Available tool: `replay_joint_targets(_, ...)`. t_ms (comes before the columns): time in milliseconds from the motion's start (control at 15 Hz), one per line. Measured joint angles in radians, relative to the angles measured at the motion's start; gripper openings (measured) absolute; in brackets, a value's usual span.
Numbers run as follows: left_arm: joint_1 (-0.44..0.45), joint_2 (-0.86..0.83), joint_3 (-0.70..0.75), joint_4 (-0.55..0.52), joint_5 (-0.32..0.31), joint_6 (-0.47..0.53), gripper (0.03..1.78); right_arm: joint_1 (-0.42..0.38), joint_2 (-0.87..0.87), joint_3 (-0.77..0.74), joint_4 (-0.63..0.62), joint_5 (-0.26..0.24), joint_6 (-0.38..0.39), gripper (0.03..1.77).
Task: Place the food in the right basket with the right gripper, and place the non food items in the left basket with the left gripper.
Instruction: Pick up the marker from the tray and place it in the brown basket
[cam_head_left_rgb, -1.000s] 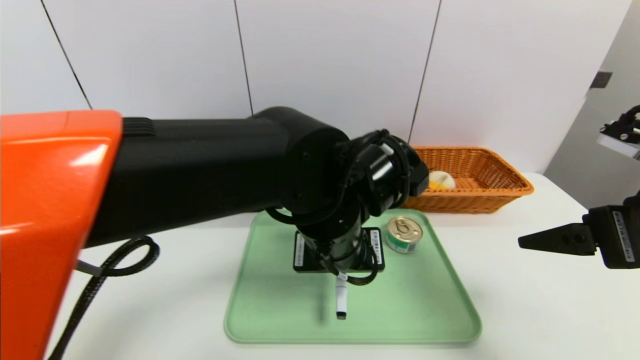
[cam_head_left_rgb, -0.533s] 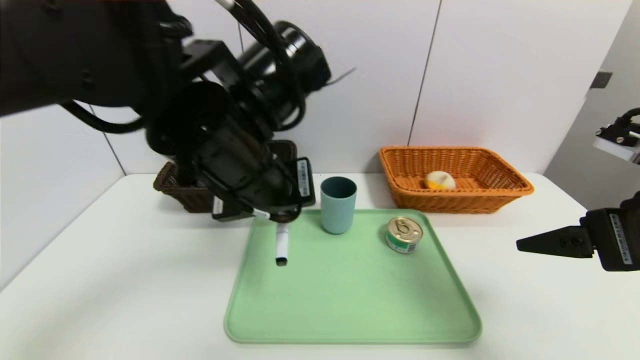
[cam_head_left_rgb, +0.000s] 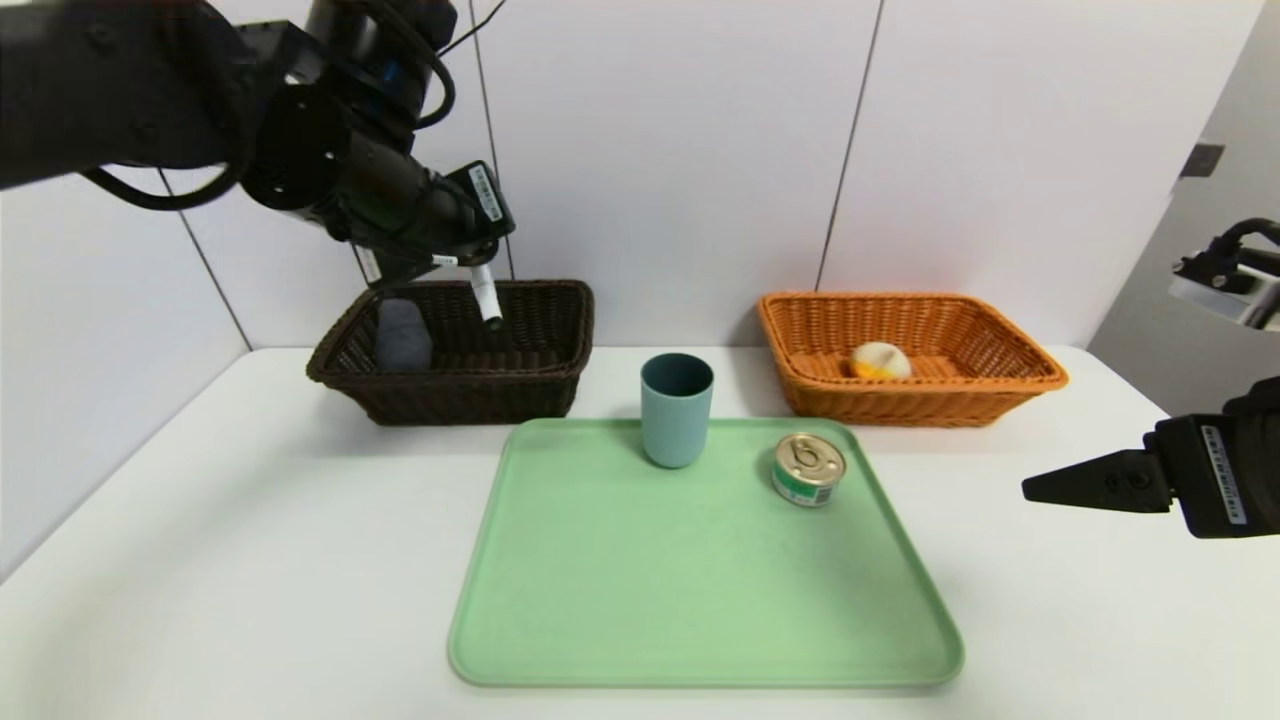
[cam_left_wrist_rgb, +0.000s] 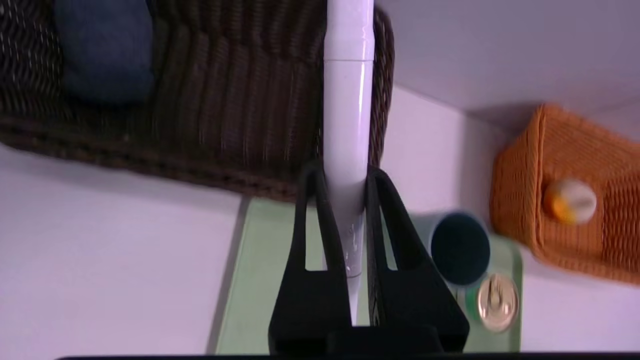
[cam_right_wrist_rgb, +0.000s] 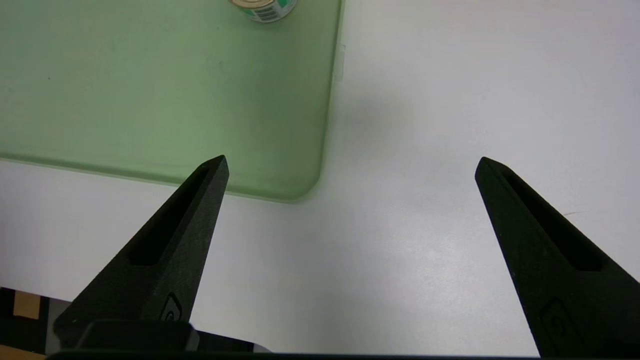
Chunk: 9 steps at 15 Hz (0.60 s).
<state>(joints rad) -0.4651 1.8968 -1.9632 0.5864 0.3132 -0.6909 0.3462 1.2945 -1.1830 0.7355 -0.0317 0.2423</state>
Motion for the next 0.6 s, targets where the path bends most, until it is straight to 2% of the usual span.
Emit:
replay_joint_targets(333, 0.117, 0.192, 0.0, -0.32, 0.048, 0.062, 0.16, -0.004, -0.001, -0.001, -0.053, -0.001, 0.001, 1.71)
replay_joint_targets(467, 0.152, 0.243, 0.0, -0.354, 0.049, 0.067, 0.16, -0.005, 0.0, 0.0, -0.115, -0.002, -0.001, 1.71)
replay_joint_targets(600, 0.18, 0.278, 0.0, -0.35, 0.047, 0.062, 0.16, -0.006, 0.005, 0.0, -0.125, -0.009, -0.005, 1.71)
